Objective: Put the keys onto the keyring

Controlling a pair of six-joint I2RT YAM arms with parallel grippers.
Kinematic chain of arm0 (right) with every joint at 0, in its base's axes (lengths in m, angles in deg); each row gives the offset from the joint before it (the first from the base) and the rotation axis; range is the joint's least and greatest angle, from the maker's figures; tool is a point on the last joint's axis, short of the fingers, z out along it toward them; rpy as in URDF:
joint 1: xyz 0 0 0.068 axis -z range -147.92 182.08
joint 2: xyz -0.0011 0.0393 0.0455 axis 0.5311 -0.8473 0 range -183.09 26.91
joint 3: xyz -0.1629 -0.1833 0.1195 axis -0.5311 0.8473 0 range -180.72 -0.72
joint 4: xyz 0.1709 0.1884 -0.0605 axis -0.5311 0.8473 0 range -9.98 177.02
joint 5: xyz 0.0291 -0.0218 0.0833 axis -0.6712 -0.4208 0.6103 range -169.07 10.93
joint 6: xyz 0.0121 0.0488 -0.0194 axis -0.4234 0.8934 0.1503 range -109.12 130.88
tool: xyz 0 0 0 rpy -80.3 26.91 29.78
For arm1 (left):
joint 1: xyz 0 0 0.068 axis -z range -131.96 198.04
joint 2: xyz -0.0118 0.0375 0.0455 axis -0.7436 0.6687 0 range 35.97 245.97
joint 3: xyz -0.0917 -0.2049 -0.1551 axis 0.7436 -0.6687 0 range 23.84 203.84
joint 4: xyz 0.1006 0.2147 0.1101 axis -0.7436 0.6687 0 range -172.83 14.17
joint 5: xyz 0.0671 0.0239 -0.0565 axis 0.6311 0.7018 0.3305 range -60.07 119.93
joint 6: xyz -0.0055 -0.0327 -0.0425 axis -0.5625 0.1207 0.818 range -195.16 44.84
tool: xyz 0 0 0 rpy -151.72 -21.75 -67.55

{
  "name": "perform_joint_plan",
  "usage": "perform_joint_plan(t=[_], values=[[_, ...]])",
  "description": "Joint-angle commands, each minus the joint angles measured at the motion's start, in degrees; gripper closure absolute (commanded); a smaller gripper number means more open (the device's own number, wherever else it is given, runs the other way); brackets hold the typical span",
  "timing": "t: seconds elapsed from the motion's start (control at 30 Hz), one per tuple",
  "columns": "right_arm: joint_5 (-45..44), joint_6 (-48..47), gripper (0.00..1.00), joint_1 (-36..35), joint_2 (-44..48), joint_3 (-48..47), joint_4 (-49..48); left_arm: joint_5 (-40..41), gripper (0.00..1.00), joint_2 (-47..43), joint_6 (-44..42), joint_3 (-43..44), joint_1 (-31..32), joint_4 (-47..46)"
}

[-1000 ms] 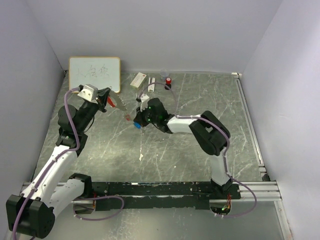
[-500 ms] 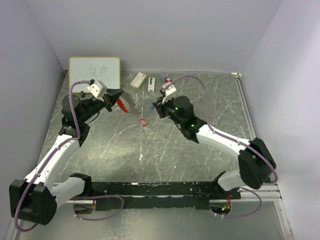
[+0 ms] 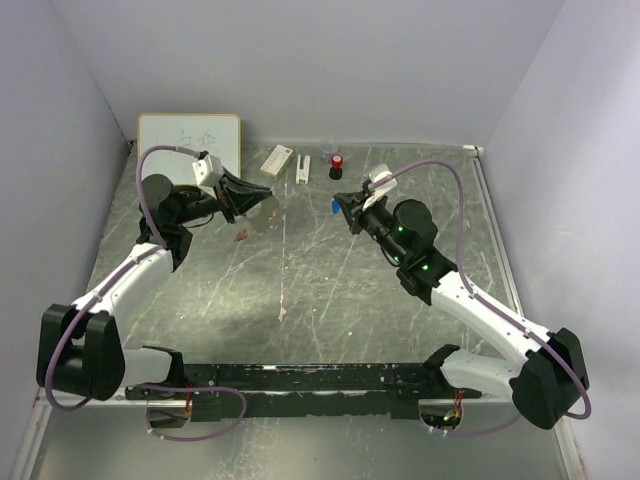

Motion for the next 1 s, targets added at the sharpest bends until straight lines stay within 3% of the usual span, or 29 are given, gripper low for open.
perform_joint_plan(t=[0.0, 0.4, 0.53, 0.67, 0.97], values=[[5.9, -3.0, 1.00, 1.0, 1.8, 1.9, -3.0, -8.5, 0.93, 3.0, 7.7, 3.3, -0.5, -13.6], [9.0, -5.4, 1.00, 1.5, 0.1, 0.9, -5.0, -14.8, 0.93, 11.7, 22.7, 8.2, 0.1, -25.6], [9.2, -5.1, 1.00, 1.6, 0.2, 0.2, -4.7, -17.9, 0.93, 17.7, 36.1, 9.8, 0.3, -39.8], [10.8, -6.0, 1.00, 1.6, -0.6, -1.7, -2.8, -19.2, 0.93, 25.3, 54.6, 13.1, 0.3, -61.9], [14.3, -6.6, 1.00, 1.5, -2.1, -3.4, -2.2, -19.0, 0.93, 28.8, 56.9, 16.8, 1.7, -63.0]])
